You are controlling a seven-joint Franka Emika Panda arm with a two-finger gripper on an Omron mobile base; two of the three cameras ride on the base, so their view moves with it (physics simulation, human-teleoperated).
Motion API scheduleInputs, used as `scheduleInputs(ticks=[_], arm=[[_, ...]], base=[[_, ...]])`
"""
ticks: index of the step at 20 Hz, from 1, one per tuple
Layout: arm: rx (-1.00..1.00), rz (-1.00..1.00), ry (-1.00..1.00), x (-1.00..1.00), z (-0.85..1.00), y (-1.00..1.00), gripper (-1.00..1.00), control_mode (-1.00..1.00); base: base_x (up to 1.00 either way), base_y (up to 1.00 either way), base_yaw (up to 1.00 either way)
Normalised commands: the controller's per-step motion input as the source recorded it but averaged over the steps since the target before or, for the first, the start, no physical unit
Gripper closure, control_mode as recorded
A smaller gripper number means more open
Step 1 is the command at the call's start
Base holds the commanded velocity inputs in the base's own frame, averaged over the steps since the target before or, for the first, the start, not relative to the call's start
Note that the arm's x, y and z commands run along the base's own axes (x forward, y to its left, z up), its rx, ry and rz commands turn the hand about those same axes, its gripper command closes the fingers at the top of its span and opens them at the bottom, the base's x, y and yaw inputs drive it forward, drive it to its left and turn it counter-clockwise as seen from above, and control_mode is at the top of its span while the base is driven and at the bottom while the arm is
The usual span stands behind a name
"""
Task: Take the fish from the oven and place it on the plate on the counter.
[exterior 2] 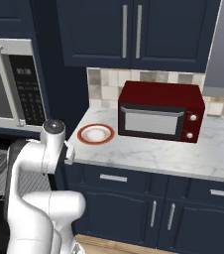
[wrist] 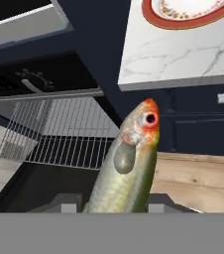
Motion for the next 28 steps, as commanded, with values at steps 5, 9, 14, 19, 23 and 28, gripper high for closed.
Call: scheduleInputs(ticks=[5,9,14,19,23,28], arm=[[0.00,0.00,0.01,0.57,0.00,-0.85,1.00,-1.00],[-0.03,0.03,0.06,0.71,0.01,-0.41,1.00,-1.00],[-0.12,0.07,0.19,0.44,0.09,-0.10,1.00,-1.00],[-0.07,0.02,0.27,0.39,0.26,0.02,1.00,-1.00],[-0.03,0.01,0.01,0.21,-0.21,0.02,1.00,-1.00],[-0.08,0.02,-0.15,0.17,-0.19,0.07,1.00,-1.00]], base=[[0.00,0.00,0.00],[0.00,0.00,0.00],[0.00,0.00,0.00],[0.00,0.00,0.00],[0.00,0.00,0.00],[0.00,0.00,0.00]])
